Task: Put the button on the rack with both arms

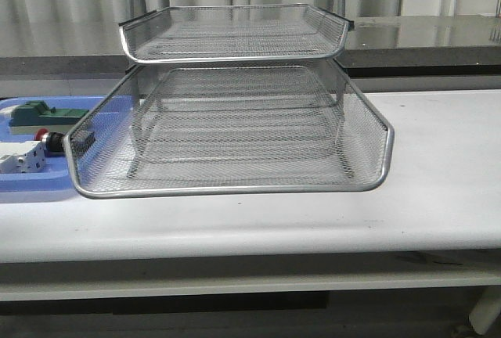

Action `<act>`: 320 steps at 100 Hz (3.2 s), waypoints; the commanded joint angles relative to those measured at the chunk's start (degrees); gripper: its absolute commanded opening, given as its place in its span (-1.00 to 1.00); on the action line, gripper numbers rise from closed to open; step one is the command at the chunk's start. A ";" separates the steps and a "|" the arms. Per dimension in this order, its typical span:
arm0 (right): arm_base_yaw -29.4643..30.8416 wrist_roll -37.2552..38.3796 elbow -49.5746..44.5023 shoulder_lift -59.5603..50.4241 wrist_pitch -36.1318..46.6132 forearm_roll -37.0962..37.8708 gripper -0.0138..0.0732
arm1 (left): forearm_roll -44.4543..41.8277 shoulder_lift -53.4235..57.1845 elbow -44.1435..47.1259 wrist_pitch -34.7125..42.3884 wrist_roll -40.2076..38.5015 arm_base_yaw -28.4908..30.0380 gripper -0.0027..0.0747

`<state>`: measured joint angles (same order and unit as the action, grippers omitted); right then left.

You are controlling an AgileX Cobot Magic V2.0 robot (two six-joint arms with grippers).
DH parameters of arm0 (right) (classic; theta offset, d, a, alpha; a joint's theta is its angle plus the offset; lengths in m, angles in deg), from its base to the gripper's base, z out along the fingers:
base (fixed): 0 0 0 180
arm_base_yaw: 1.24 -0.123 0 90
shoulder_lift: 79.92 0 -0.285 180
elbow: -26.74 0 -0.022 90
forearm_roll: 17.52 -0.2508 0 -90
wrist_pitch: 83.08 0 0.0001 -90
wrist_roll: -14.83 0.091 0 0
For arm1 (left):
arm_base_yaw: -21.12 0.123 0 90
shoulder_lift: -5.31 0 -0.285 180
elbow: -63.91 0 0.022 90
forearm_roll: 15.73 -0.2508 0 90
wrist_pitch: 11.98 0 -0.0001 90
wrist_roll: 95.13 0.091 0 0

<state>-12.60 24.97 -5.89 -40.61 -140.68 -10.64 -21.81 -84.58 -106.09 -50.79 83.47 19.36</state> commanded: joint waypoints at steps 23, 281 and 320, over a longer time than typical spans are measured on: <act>0.35 -0.06 1.88 0.13 3.17 1.43 -0.84 | -0.18 1.56 -2.09 7.02 1.41 0.13 0.53; 0.35 -0.06 1.88 0.13 3.17 1.43 -0.84 | 15.85 -50.99 -54.83 -18.32 58.37 -0.09 -0.98; 0.35 -0.06 1.88 0.13 3.17 1.43 -0.84 | 16.47 -49.62 -68.00 -33.79 50.72 0.26 -0.98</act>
<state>-12.60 25.11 -5.89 -40.61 -140.68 -10.64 -6.55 -139.31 -170.85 -82.03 136.54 19.36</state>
